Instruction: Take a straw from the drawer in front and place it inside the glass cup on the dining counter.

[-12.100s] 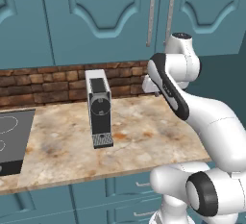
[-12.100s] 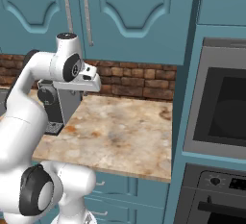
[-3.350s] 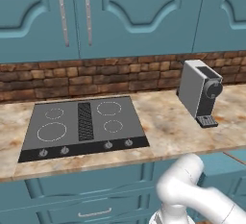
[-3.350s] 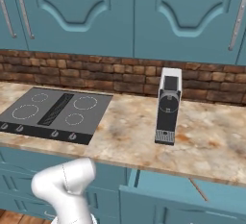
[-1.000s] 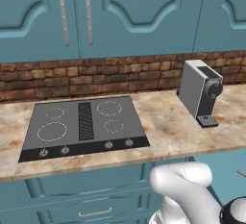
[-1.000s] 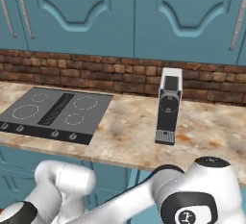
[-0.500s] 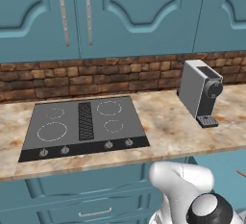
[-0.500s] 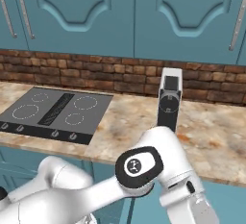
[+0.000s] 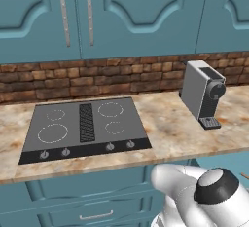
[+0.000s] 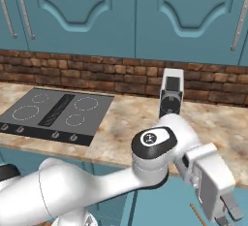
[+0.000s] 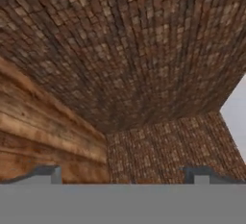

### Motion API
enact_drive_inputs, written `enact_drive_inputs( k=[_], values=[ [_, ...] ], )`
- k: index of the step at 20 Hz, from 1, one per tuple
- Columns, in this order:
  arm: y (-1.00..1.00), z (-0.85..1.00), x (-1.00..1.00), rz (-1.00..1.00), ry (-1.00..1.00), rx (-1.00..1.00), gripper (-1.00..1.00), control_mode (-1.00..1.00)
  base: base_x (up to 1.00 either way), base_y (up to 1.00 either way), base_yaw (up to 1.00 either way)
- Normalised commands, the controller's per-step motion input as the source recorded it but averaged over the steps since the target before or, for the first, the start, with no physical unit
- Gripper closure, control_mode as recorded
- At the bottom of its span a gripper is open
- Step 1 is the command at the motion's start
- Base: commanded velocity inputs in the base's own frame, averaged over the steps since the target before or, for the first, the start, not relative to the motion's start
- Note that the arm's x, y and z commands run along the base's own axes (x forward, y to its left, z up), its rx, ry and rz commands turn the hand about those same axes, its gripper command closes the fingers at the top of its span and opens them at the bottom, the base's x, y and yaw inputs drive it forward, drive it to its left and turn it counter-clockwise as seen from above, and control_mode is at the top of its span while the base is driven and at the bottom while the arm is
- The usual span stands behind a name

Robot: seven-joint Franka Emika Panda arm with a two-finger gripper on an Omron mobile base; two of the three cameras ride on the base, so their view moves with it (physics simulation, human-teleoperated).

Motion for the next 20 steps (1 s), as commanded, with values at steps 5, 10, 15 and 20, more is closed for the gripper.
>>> enact_drive_inputs(
  k=[5,10,15,20],
  values=[
    [-0.01,0.53,0.10,0.00,0.17,0.67,-1.00,-1.00,0.00,0.00,0.00],
    [0.25,0.79,0.05,0.00,0.16,0.64,-1.00,-1.00,0.00,0.00,0.00],
    [0.29,0.09,-0.09,0.04,0.30,0.51,-1.00,-1.00,0.00,0.00,0.00],
    [0.32,-0.74,-0.51,0.10,0.15,0.49,-1.00,-1.00,0.00,0.00,0.00]
  ],
)
